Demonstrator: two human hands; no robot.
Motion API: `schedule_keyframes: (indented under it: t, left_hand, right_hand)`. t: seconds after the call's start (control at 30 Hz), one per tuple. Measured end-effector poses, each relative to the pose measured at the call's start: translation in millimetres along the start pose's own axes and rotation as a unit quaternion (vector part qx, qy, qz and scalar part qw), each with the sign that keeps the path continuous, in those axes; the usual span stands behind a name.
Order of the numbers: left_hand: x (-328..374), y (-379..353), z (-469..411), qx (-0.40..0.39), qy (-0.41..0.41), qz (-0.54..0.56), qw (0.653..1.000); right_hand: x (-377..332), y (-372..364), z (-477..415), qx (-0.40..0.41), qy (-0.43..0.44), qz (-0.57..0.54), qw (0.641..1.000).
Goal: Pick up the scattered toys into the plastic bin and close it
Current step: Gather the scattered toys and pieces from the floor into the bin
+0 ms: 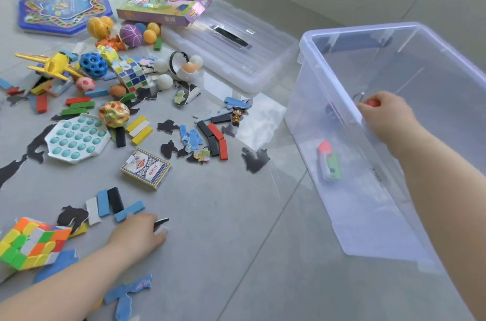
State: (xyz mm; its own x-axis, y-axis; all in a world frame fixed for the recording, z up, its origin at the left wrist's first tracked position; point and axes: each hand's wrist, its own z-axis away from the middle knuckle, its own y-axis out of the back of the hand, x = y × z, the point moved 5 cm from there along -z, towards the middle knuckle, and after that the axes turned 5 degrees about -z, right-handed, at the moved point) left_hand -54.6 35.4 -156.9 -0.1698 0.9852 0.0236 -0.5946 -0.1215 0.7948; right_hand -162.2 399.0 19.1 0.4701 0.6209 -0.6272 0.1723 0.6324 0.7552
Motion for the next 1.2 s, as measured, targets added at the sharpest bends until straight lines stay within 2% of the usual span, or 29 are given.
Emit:
schedule_keyframes:
  t: [0.1, 0.2, 0.3, 0.37, 0.47, 0.57, 0.7, 0.77, 0.83, 0.9, 0.93, 0.97, 1.03, 1.07, 1.13, 1.2]
  left_hand:
    - [4, 13, 3, 0.027, -0.011, 0.024, 0.999]
    - [27, 52, 11, 0.09, -0.047, 0.075, 0.992]
    - [71, 109, 24, 0.16, -0.117, 0.128, 0.972]
    - [103, 148, 38, 0.224, -0.166, 0.164, 0.946]
    - [145, 204, 63, 0.349, -0.236, 0.212, 0.882]
    - [193, 234, 85, 0.427, -0.296, 0.149, 0.841]
    - [269, 229, 77, 0.4, -0.379, -0.001, 0.834]
    - [294, 216, 60, 0.333, -0.393, -0.09, 0.853]
    - [301, 199, 40, 0.229, -0.37, -0.169, 0.884]
    - [296, 186, 28, 0.147, -0.336, -0.212, 0.906]
    - [292, 183, 27, 0.133, -0.329, -0.21, 0.911]
    - [289, 184, 28, 0.139, -0.331, -0.186, 0.915]
    - [277, 188, 37, 0.199, -0.348, -0.106, 0.91]
    - [268, 190, 44, 0.252, -0.361, -0.067, 0.895]
    - [245, 189, 57, 0.36, -0.407, -0.005, 0.839]
    - [219, 179, 57, 0.392, -0.434, 0.041, 0.81]
  right_hand:
    - [10, -12, 2, -0.079, -0.047, -0.053, 0.994]
    - [7, -19, 8, -0.105, -0.036, -0.062, 0.992]
    - [5, -28, 20, -0.151, -0.032, -0.073, 0.985]
    - [4, -34, 30, -0.19, -0.027, -0.072, 0.979]
    - [5, -41, 46, -0.264, -0.017, -0.063, 0.962]
    - [13, -34, 44, -0.264, -0.003, -0.045, 0.963]
    - [34, -16, 27, -0.22, 0.022, -0.06, 0.973]
    - [47, -4, 15, -0.168, 0.019, -0.054, 0.984]
    - [59, 6, 4, -0.135, 0.009, -0.056, 0.989]
    - [63, 11, -2, -0.122, 0.027, -0.035, 0.992]
    - [62, 12, -3, -0.117, 0.046, -0.011, 0.992]
    - [60, 13, -3, -0.107, 0.068, 0.013, 0.992]
    - [54, 15, -2, -0.086, 0.106, 0.044, 0.99]
    - [49, 16, 0, -0.081, 0.118, 0.049, 0.988]
    - [36, 13, 10, -0.107, 0.133, 0.022, 0.985]
    - [18, 4, 32, -0.193, 0.159, -0.033, 0.968]
